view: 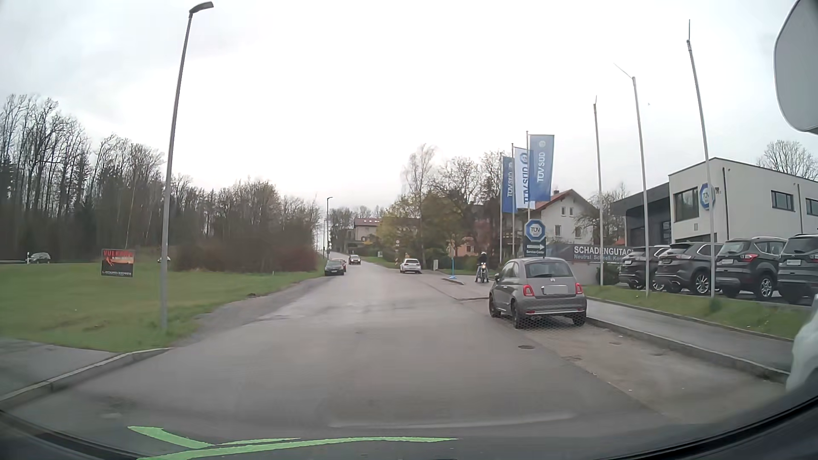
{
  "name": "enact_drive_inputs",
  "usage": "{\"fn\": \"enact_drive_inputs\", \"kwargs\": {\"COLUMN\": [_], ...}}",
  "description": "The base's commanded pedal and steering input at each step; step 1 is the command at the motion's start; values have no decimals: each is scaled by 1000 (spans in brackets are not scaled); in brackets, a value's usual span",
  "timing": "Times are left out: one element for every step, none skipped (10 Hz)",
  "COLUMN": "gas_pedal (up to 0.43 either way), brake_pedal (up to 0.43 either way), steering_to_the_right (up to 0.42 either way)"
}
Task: Follow the waypoints while adhering to traffic rules and regulations
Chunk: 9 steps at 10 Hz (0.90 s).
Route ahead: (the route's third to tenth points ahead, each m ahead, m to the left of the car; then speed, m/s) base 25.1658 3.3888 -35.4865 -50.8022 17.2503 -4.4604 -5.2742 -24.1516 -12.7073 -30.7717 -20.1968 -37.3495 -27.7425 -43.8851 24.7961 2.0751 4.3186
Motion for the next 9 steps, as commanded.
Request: {"fn": "enact_drive_inputs", "kwargs": {"gas_pedal": [0, 0, 0, 0, 0, 0, 0, 0, 0], "brake_pedal": [0, 0, 0, 0, 0, 0, 0, 0, 0], "steering_to_the_right": [5, 4, 4, 4, 4, 3, 2, 0, -1]}}
